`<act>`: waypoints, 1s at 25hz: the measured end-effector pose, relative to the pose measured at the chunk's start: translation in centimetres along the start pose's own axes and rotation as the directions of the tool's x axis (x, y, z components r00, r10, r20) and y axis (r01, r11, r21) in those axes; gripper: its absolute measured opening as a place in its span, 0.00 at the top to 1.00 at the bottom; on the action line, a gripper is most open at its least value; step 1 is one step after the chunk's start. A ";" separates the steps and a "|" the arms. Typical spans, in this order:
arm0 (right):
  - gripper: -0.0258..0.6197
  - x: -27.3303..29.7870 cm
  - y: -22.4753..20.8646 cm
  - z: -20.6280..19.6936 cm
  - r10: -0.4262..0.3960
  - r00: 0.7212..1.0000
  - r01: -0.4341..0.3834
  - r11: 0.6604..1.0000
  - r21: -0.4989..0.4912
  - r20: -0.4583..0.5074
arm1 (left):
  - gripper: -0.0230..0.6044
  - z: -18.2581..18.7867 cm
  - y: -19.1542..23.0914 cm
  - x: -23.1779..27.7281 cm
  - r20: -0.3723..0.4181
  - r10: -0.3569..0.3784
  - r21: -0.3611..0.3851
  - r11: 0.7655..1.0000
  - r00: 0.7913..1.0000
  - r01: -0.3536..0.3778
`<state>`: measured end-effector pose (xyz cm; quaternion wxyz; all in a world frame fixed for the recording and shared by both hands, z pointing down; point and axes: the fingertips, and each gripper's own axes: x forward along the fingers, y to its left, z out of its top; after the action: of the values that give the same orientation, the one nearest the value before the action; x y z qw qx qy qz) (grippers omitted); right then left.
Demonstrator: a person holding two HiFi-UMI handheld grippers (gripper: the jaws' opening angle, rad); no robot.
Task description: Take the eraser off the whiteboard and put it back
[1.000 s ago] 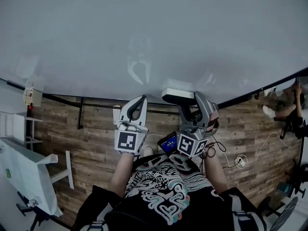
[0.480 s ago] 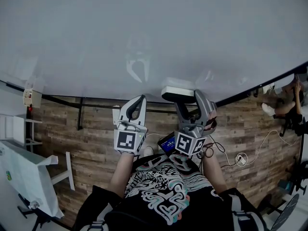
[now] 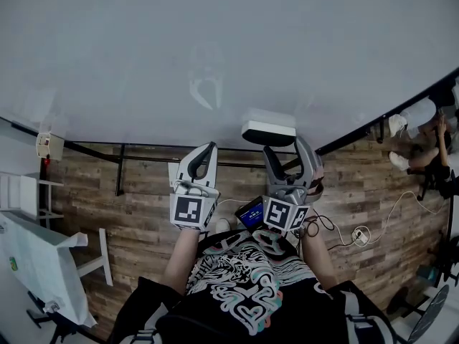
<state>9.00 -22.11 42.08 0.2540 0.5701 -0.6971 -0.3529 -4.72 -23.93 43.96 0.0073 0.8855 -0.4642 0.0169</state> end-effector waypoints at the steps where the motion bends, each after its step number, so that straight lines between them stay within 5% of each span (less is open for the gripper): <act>1: 0.39 -0.4 0.1 0.1 0.001 1.000 -0.001 1.000 0.015 0.000 | 0.93 0.1 0.0 -0.3 0.004 -0.001 0.000 1.000 1.000 0.001; 8: 0.46 -3.0 -0.8 1.9 -0.037 0.998 0.024 0.965 0.261 0.047 | 0.93 0.8 -0.7 -1.9 0.018 -0.020 0.023 1.000 1.000 0.020; 11: 0.67 -4.0 -0.8 2.7 -0.042 0.997 0.018 0.937 0.348 0.060 | 0.93 1.1 -0.8 -3.0 0.020 -0.024 0.034 0.999 1.000 0.023; 13: 0.69 -4.8 -0.3 3.0 -0.026 0.998 0.003 0.915 0.403 0.053 | 0.93 1.3 -0.8 -3.8 0.026 -0.026 0.034 0.999 0.999 0.025; 23: 0.96 -8.9 1.0 4.5 0.060 0.996 -0.092 0.727 0.680 0.071 | 0.93 1.7 -1.0 -8.6 0.031 -0.016 0.043 0.999 0.999 0.014; 25: 0.96 -9.9 1.3 4.7 0.053 0.995 -0.102 0.656 0.748 0.089 | 0.93 1.7 -0.9 -9.7 0.032 -0.003 0.053 0.999 0.999 0.001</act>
<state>6.82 -11.39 40.59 -0.0102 0.5831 -0.8114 -0.0393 -9.45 -15.46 41.87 -0.0235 0.8860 -0.4629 0.0152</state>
